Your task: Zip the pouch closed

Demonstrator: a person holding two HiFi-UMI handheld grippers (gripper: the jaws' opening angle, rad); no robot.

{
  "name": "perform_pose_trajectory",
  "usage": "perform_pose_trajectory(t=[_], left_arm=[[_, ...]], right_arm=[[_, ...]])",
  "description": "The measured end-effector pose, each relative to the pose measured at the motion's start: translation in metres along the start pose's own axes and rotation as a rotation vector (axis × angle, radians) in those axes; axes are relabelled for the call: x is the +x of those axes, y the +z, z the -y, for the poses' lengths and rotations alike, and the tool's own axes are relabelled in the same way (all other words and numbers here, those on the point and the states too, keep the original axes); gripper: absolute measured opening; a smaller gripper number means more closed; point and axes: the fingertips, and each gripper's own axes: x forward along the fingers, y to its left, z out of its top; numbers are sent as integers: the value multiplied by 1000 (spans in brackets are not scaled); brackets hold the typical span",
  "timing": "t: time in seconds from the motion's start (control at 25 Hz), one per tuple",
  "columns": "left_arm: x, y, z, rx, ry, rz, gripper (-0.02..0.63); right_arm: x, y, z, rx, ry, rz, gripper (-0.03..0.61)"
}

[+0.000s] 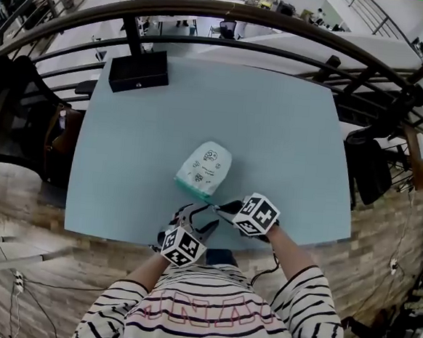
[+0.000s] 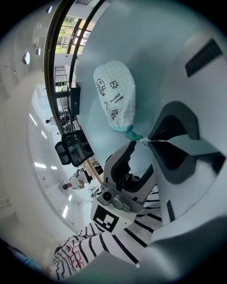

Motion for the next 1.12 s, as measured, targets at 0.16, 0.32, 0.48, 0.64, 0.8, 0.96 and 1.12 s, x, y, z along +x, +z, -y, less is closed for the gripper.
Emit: perform_pose_trajectory(t=[0.16, 0.32, 0.48, 0.64, 0.8, 0.96, 1.12], left_arm=[[2, 0, 7, 40, -36, -3, 196], [1, -1, 8, 91, -65, -2, 196], [1, 0, 5, 118, -83, 9, 196], [-2, 4, 1, 118, -115, 36, 173], [-1, 7, 2, 129, -107, 44, 169], [0, 5, 3, 111, -113, 45, 166], [-1, 6, 1, 90, -126, 53, 149]], right_arm=[[-3, -6, -2, 11, -7, -3, 34], [-4, -4, -6, 5, 0, -8, 34], [-5, -4, -12, -10, 19, -21, 34], [-8, -3, -16, -18, 34, -31, 34], [-10, -3, -19, -24, 47, -36, 34], [-8, -4, -20, -35, 50, -49, 34], [-10, -5, -20, -44, 50, -52, 34]])
